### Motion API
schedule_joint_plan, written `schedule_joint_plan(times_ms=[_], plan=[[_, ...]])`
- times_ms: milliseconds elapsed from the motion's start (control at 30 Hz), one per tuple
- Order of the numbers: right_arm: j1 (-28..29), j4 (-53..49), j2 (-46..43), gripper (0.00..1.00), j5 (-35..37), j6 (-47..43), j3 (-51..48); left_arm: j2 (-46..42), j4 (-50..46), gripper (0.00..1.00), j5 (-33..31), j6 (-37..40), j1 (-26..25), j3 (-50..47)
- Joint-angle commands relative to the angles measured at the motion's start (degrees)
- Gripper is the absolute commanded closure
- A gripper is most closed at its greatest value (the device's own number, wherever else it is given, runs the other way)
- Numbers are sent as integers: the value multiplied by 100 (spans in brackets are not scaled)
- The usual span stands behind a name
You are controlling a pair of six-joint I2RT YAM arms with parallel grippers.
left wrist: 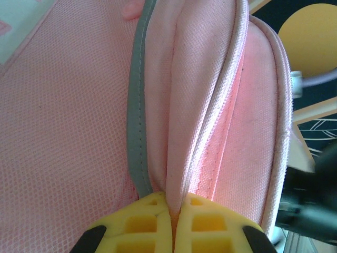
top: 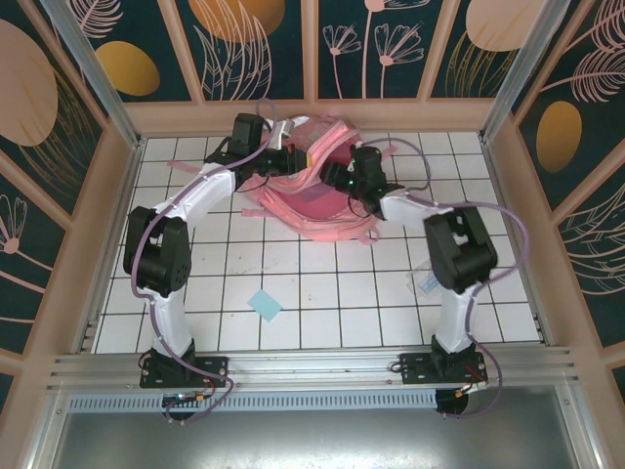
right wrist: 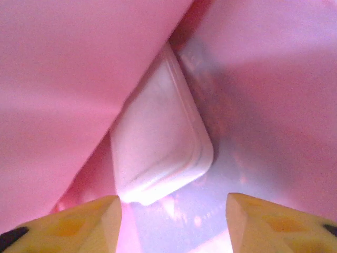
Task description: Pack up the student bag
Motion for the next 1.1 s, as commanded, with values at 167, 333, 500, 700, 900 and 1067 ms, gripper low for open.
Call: schedule_joint_plan(times_ms=[167, 333, 500, 700, 900, 1067], plan=[[-292, -3639, -1809, 7, 2234, -102, -575, -276, 861, 100, 210, -229, -65, 70], [-1081, -4414, -2738, 1, 2498, 557, -1739, -306, 829, 100, 227, -159, -65, 58], [-2309, -4509, -3571, 1, 1902, 775, -2885, -358, 785, 100, 210, -112, -66, 36], [-2910, -4138, -3939, 1, 1677, 901, -3585, -410, 820, 100, 210, -142, -65, 24], [-2879, -3668, -3257, 1, 1551, 885, -3611, -457, 824, 100, 145, -159, -65, -78], [-2535, -3233, -2973, 1, 1778, 995, -3671, -462, 882, 100, 151, -226, -65, -147]])
